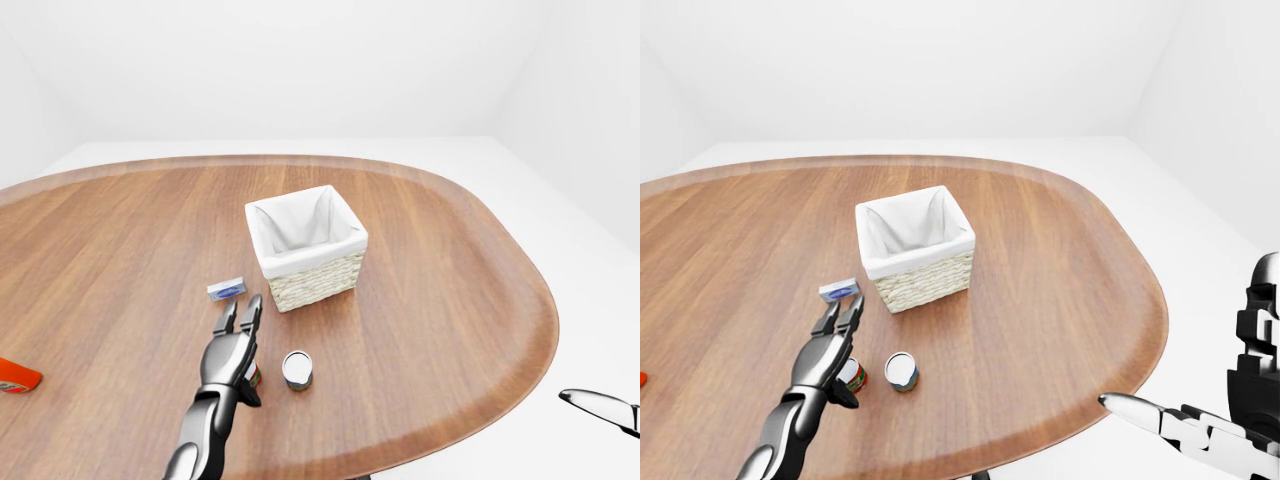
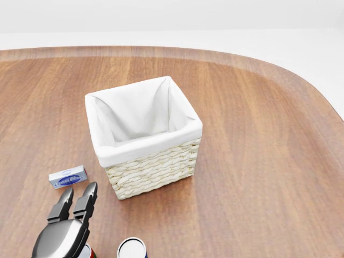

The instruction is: Pick up the tomato sauce, and put it in the basket.

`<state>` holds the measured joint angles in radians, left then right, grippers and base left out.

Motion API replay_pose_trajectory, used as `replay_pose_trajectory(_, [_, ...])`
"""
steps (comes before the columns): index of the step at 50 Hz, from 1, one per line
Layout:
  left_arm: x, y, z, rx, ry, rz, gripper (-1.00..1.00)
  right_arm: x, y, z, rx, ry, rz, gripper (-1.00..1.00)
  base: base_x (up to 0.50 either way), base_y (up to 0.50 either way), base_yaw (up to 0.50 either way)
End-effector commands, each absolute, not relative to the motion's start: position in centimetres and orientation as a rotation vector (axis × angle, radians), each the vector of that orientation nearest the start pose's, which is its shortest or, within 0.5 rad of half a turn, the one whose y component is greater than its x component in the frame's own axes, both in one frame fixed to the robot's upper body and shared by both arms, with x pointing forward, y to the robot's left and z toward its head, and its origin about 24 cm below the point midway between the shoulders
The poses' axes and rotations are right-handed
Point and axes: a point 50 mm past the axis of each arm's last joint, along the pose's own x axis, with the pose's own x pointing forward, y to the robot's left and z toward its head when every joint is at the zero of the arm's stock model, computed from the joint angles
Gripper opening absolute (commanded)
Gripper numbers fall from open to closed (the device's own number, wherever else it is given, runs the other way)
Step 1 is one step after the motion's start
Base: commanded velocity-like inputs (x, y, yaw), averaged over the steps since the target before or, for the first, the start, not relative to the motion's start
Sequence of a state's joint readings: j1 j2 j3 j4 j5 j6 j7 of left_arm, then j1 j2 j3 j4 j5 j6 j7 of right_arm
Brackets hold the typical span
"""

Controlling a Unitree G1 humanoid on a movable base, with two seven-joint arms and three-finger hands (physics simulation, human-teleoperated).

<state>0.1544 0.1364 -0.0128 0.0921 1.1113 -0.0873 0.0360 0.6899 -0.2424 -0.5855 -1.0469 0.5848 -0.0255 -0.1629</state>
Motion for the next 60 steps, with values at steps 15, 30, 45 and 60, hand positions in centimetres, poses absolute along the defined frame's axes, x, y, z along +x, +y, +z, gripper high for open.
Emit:
replay_pose_trajectory(15, [21.7,18.8,-3.6,1.346,0.237,-0.134,1.00,8.8,-24.7,19.9,-0.089,-0.508,-0.384,1.00,0.00,0.00,0.00])
replay_pose_trajectory(30, [21.8,19.2,-4.0,1.368,0.254,-0.119,1.00,8.8,-24.8,19.9,-0.089,-0.509,-0.385,1.00,0.00,0.00,0.00])
replay_pose_trajectory(45, [22.1,19.2,-4.7,1.372,0.264,-0.126,1.00,8.8,-24.7,20.0,-0.090,-0.511,-0.384,1.00,0.00,0.00,0.00])
replay_pose_trajectory(60, [22.2,19.0,-5.8,1.385,0.279,-0.145,1.00,8.7,-24.8,20.1,-0.091,-0.514,-0.385,1.00,0.00,0.00,0.00])
